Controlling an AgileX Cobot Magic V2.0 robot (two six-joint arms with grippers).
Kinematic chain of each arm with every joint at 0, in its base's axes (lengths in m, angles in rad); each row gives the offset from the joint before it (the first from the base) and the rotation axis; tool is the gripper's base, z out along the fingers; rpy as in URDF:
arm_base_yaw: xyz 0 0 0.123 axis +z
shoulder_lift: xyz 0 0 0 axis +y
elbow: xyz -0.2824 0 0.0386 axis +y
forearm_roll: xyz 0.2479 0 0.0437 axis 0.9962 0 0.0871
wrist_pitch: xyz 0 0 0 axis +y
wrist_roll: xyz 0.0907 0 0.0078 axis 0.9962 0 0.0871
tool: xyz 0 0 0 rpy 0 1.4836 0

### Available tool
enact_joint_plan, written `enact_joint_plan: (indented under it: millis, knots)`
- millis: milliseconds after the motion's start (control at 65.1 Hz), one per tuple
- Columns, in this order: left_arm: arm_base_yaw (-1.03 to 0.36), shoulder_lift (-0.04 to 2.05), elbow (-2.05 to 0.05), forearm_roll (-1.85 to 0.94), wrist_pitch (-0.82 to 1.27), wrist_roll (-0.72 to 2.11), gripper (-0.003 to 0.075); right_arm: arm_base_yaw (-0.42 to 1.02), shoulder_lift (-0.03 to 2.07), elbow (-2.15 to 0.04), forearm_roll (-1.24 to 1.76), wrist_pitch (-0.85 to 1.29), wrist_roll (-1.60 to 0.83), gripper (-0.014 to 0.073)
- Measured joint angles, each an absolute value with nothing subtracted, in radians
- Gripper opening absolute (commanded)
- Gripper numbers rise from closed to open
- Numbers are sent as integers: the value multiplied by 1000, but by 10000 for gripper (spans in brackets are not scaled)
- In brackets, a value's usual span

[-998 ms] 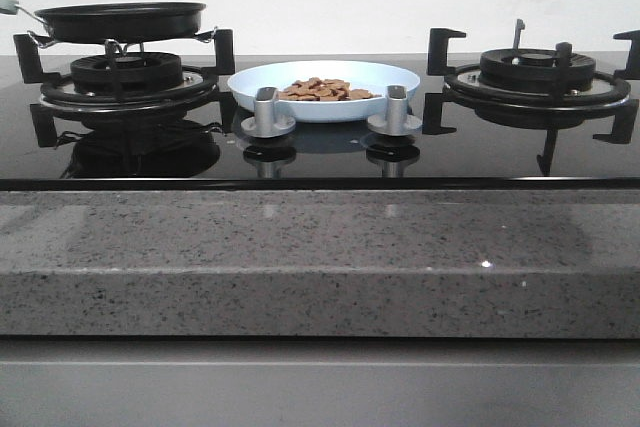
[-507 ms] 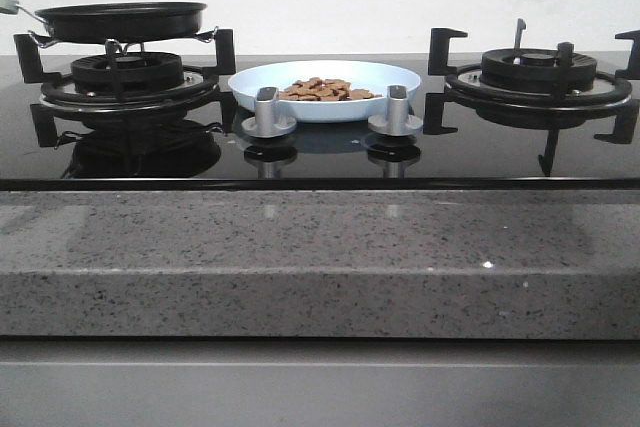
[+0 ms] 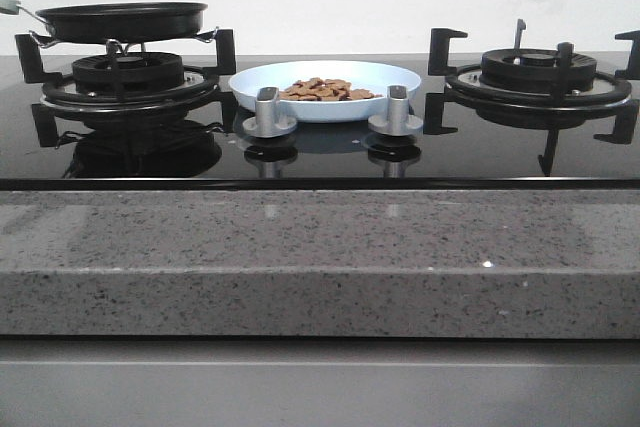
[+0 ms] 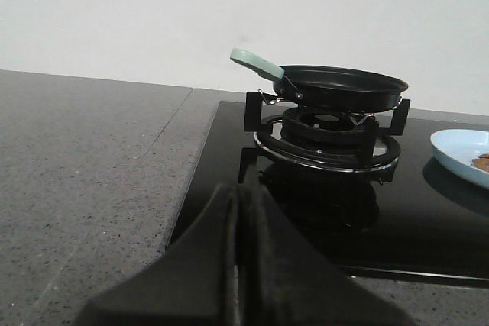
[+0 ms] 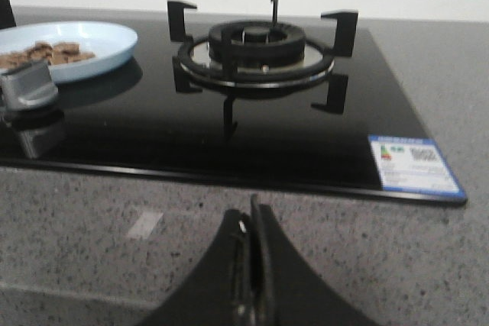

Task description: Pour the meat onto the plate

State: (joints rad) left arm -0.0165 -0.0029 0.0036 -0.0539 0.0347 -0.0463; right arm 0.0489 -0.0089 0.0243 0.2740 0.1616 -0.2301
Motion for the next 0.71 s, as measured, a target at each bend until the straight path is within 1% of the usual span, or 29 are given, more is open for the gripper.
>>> enact_joint_plan:
  millis: [200,584,706]
  knots:
    - [-17,-3,4,-54,33,-46,-20,88,-11,26,274,115,-230,-71]
    - [-17,-3,4,-54,33,-46,-20,89,-11,26,274,98,-230,-71]
    - [-17,-3,4,-54,33,-46,-20,89,-11,26,180,75,-156,-71]
